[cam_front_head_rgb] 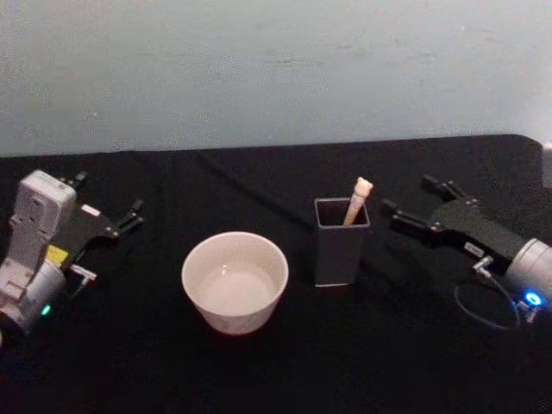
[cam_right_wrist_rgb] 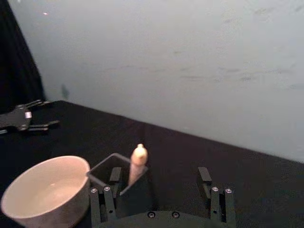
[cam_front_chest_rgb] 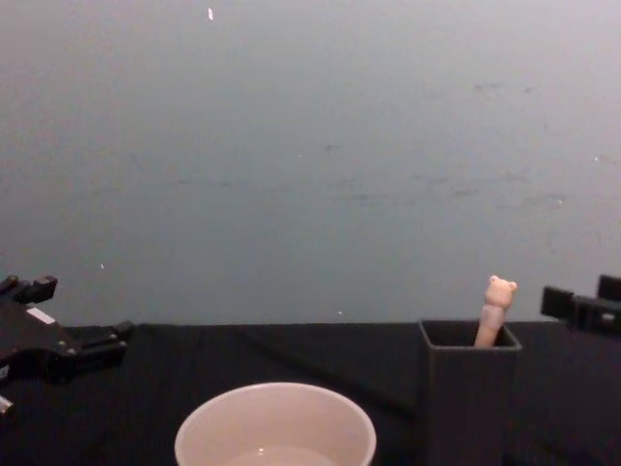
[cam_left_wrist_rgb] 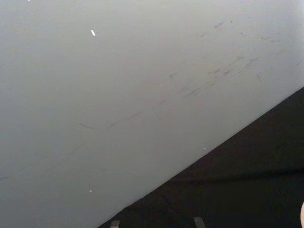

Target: Pick up the stirring spoon with one hand, stir inside the cup, then place it back in its original position.

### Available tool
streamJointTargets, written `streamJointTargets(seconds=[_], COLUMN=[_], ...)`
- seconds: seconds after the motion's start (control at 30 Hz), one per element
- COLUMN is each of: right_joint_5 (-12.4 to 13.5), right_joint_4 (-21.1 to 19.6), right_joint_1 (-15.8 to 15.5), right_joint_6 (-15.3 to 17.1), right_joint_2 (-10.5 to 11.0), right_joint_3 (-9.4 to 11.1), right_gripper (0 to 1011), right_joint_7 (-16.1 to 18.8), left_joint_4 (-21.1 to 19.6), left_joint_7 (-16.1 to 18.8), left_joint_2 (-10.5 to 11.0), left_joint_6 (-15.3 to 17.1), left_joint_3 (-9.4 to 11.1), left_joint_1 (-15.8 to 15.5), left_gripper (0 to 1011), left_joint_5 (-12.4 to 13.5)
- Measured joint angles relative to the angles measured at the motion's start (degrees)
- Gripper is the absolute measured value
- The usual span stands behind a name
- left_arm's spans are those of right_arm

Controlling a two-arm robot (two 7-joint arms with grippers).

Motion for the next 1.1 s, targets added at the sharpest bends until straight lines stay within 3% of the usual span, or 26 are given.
streamJointTargets(seconds=[0.3,0.67,1.1], right_joint_5=[-1.0,-4.0,-6.0], right_joint_4=[4.0,9.6,11.1], right_joint_1=[3.5,8.4,9.7], right_joint_6=[2.1,1.4,0.4], right_joint_2=[-3.5,-7.5,-9.0], right_joint_3=[-2.1,-4.2,-4.7], right_gripper=[1002,1002,1002], right_joint_7=[2.1,3.2,3.8], left_joint_4=[0.0,0.0,0.0], left_joint_7=[0.0,0.0,0.0], left_joint_2=[0.0,0.0,0.0], left_joint_6=[0.0,0.0,0.0], left_joint_3=[0.0,0.0,0.0], left_joint_1=[0.0,0.0,0.0], left_gripper=[1001,1002,1001], left_joint_5=[0.0,0.0,0.0])
